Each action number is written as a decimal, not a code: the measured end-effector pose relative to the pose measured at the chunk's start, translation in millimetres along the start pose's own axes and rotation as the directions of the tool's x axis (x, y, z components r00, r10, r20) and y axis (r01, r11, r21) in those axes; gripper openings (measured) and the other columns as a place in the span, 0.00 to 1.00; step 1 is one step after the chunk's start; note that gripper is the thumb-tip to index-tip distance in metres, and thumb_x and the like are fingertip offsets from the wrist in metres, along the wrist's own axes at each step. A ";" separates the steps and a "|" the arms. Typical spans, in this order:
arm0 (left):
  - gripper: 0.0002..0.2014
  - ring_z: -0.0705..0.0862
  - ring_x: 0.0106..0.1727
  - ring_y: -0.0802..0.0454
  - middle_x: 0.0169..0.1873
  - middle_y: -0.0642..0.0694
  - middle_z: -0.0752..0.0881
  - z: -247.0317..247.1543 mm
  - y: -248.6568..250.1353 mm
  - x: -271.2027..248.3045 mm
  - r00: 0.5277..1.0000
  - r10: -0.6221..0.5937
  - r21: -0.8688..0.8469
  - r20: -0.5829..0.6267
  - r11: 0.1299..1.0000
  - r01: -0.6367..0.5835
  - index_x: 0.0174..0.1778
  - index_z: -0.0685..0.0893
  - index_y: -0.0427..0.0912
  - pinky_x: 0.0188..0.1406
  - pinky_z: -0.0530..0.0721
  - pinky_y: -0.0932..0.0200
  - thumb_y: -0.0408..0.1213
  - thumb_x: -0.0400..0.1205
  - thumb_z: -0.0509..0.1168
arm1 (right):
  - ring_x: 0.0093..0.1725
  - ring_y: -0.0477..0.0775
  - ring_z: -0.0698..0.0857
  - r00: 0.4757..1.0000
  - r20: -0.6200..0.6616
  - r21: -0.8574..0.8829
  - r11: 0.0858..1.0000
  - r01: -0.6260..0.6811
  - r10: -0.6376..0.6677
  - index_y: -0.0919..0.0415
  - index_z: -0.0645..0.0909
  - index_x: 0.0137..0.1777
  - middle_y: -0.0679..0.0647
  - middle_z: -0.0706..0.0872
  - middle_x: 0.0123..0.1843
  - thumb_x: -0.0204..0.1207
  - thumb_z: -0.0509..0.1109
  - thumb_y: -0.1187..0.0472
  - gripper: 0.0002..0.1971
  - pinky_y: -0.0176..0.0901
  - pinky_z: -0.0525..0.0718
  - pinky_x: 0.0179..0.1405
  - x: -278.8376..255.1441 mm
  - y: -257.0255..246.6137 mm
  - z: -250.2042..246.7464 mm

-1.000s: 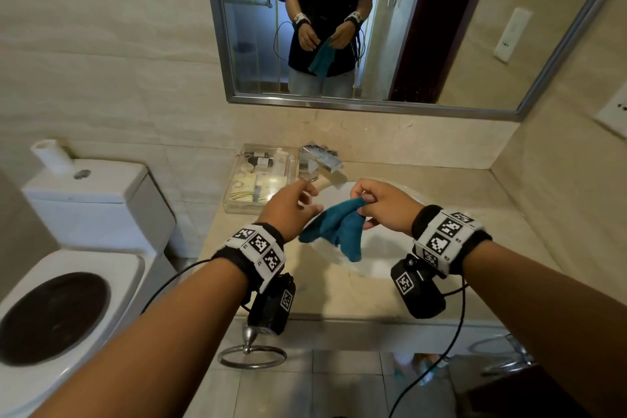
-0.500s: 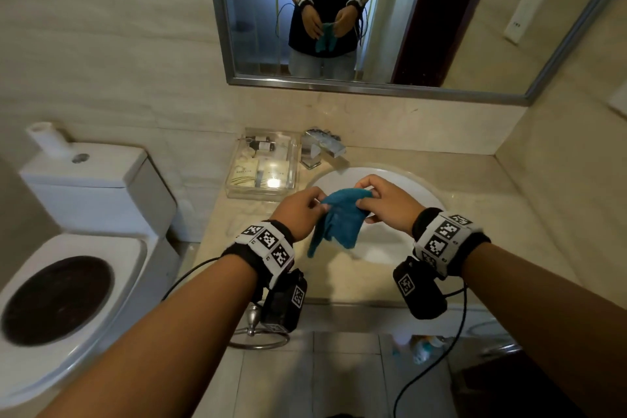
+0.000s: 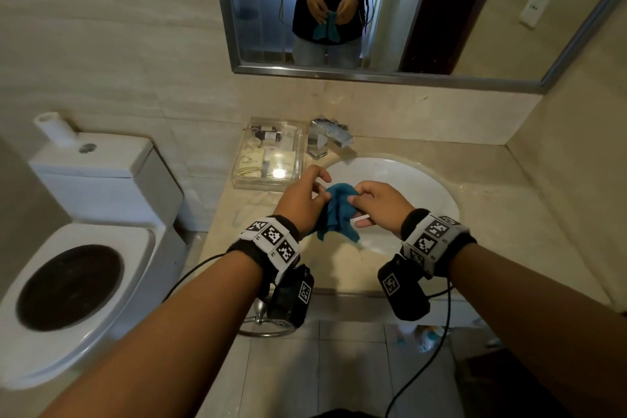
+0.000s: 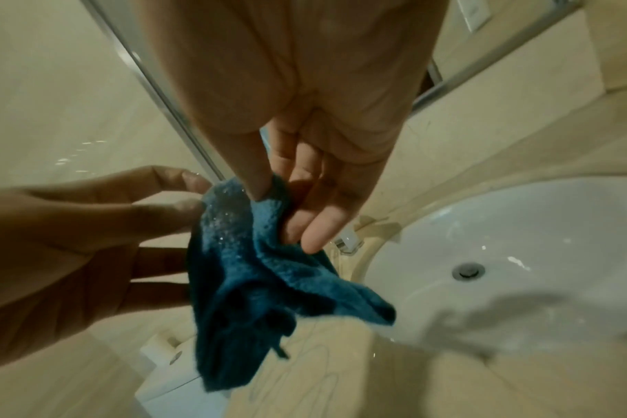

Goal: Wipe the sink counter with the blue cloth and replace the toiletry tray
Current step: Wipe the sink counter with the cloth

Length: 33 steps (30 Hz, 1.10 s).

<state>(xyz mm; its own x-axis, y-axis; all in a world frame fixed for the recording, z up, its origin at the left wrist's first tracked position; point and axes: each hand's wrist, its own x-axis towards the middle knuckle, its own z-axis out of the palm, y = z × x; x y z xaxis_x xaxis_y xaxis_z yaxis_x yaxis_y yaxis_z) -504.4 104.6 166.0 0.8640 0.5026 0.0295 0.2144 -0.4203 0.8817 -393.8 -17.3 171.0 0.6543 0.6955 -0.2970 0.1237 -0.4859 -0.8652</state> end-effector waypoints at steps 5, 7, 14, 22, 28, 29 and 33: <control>0.10 0.83 0.55 0.49 0.53 0.45 0.83 17.0 -25.4 -7.4 0.988 -0.068 -0.059 0.142 0.995 0.077 0.61 0.77 0.43 0.59 0.81 0.56 0.32 0.84 0.60 | 0.45 0.48 0.84 0.991 0.126 0.257 0.963 -0.078 0.047 0.57 0.75 0.46 0.55 0.83 0.46 0.83 0.56 0.66 0.07 0.36 0.88 0.39 3.7 14.9 14.6; 0.10 0.84 0.54 0.47 0.50 0.45 0.84 24.2 -39.8 -8.1 0.982 -0.099 -0.058 0.162 0.992 0.109 0.61 0.78 0.44 0.57 0.82 0.56 0.35 0.85 0.61 | 0.46 0.51 0.84 0.986 0.154 0.296 0.949 -0.111 0.068 0.58 0.74 0.49 0.59 0.82 0.48 0.84 0.55 0.66 0.07 0.37 0.88 0.39 6.8 26.2 18.8; 0.07 0.83 0.39 0.47 0.39 0.39 0.86 39.2 -81.0 -2.8 0.977 -0.170 0.061 0.125 0.985 0.163 0.58 0.78 0.45 0.39 0.80 0.60 0.37 0.85 0.59 | 0.48 0.56 0.84 0.988 0.039 -0.025 0.988 -0.151 0.152 0.53 0.75 0.55 0.60 0.84 0.54 0.80 0.62 0.62 0.06 0.46 0.81 0.49 21.5 94.3 28.3; 0.23 0.72 0.71 0.38 0.73 0.39 0.71 81.5 -133.8 7.7 0.881 -0.402 0.515 0.249 0.825 0.231 0.76 0.69 0.51 0.70 0.73 0.45 0.44 0.83 0.62 | 0.78 0.62 0.62 0.962 -0.062 -0.672 0.702 -0.237 0.265 0.47 0.58 0.79 0.56 0.57 0.82 0.80 0.61 0.54 0.28 0.57 0.66 0.77 15.7 178.5 13.2; 0.30 0.61 0.79 0.39 0.83 0.43 0.51 103.3 -164.3 -14.0 0.873 -0.328 0.674 0.361 0.739 -0.001 0.82 0.58 0.53 0.74 0.69 0.44 0.36 0.84 0.58 | 0.81 0.69 0.53 0.935 -0.072 -0.774 0.572 -0.273 0.349 0.39 0.47 0.79 0.57 0.43 0.84 0.75 0.62 0.38 0.37 0.69 0.63 0.75 16.0 215.9 15.1; 0.30 0.63 0.77 0.39 0.83 0.44 0.53 106.0 -163.1 -14.2 0.879 -0.329 0.705 0.345 0.709 -0.011 0.82 0.57 0.54 0.71 0.72 0.45 0.35 0.84 0.58 | 0.81 0.69 0.53 0.936 -0.068 -0.780 0.567 -0.266 0.346 0.40 0.46 0.79 0.58 0.42 0.84 0.74 0.61 0.37 0.38 0.68 0.63 0.76 16.9 219.7 15.7; 0.29 0.69 0.68 0.41 0.71 0.44 0.69 119.4 -152.2 -7.6 0.930 -0.215 0.783 0.297 0.612 -0.109 0.81 0.60 0.53 0.62 0.71 0.47 0.40 0.83 0.59 | 0.81 0.69 0.53 0.941 -0.065 -0.790 0.559 -0.251 0.332 0.41 0.46 0.80 0.60 0.44 0.84 0.74 0.61 0.36 0.39 0.67 0.64 0.76 20.8 225.1 14.3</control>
<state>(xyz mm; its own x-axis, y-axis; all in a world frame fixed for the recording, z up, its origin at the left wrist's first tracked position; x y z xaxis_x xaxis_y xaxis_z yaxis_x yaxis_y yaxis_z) -489.2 74.5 -24.6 0.8931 0.3336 -0.3019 0.3942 -0.9035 0.1680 -363.0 -104.7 -35.7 0.7051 0.4591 -0.5404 0.4942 -0.8647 -0.0898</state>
